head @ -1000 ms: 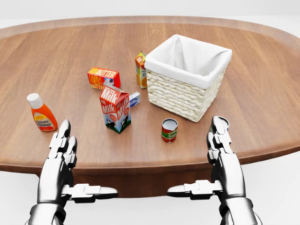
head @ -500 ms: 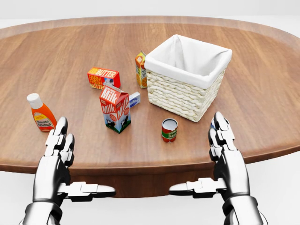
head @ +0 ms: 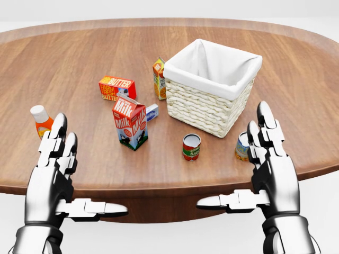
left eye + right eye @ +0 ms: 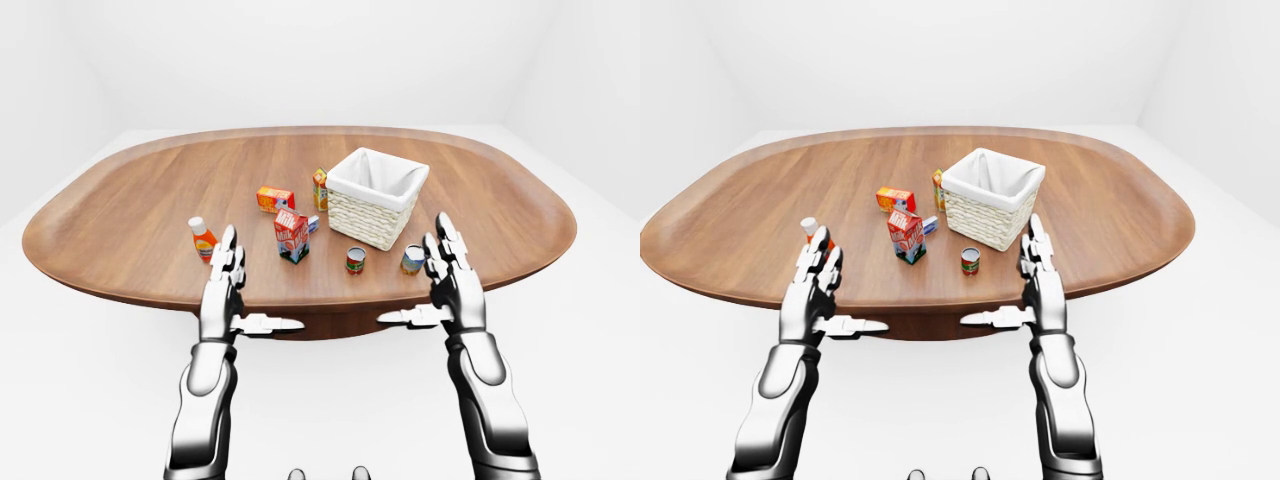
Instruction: Pick up the tomato sauce, and put it in the basket.
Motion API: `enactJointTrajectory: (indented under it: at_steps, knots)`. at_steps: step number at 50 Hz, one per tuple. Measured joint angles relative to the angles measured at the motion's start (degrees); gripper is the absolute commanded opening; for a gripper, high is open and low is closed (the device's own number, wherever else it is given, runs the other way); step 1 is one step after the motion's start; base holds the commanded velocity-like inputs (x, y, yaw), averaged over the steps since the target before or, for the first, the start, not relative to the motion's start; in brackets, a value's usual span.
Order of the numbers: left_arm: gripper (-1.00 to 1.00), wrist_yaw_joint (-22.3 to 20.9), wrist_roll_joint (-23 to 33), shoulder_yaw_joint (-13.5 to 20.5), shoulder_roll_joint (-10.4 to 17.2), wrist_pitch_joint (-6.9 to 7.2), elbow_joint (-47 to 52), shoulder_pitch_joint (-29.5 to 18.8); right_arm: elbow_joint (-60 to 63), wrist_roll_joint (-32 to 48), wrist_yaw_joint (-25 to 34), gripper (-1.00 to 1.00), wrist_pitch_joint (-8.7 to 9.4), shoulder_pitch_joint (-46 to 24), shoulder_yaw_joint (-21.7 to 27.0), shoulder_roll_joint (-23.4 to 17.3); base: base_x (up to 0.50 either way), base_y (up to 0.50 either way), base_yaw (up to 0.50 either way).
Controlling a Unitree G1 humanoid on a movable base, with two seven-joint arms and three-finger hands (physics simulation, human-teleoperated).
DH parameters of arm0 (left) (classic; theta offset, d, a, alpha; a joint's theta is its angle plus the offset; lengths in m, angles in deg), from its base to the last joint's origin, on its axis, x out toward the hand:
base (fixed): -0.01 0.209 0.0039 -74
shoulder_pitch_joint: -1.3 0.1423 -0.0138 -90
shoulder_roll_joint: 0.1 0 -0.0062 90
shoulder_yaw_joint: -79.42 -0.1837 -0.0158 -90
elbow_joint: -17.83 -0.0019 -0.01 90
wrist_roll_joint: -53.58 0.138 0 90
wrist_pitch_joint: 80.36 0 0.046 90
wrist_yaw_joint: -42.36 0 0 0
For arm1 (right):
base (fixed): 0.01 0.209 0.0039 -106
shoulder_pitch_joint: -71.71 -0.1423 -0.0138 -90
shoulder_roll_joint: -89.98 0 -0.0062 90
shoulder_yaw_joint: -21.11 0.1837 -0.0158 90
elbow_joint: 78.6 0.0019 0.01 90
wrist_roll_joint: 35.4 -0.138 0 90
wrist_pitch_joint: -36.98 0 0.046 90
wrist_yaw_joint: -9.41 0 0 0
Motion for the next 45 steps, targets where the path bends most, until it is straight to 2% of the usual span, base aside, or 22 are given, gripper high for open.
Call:
enactJointTrajectory:
  at_steps: [6,26,33,35,45]
  knots:
    - [1.00,-0.15,0.09,-0.03,-0.02,0.00,0.86,0.11,1.59,-0.54,0.38,1.00,0.00,0.17,0.18,-0.01,0.05,0.00,0.00]
    - [1.00,-0.38,0.36,-0.17,-0.09,0.00,1.20,0.38,3.90,-3.04,0.86,1.00,0.00,0.67,0.71,0.06,0.49,0.00,0.00]
    - [1.00,-0.40,0.40,-0.22,-0.11,0.00,1.34,0.31,4.48,-3.30,1.11,1.00,0.00,0.75,0.57,0.08,0.02,0.00,0.00]
    - [1.00,-0.36,0.44,-0.13,0.60,0.00,1.37,0.35,4.53,-3.24,1.26,1.00,0.00,0.81,0.28,0.68,-0.09,-0.49,0.00]
    - [1.00,-0.40,0.45,-0.25,0.13,0.00,1.27,0.42,4.62,-3.17,1.66,1.00,0.00,0.93,0.24,0.30,-0.09,-0.50,0.00]
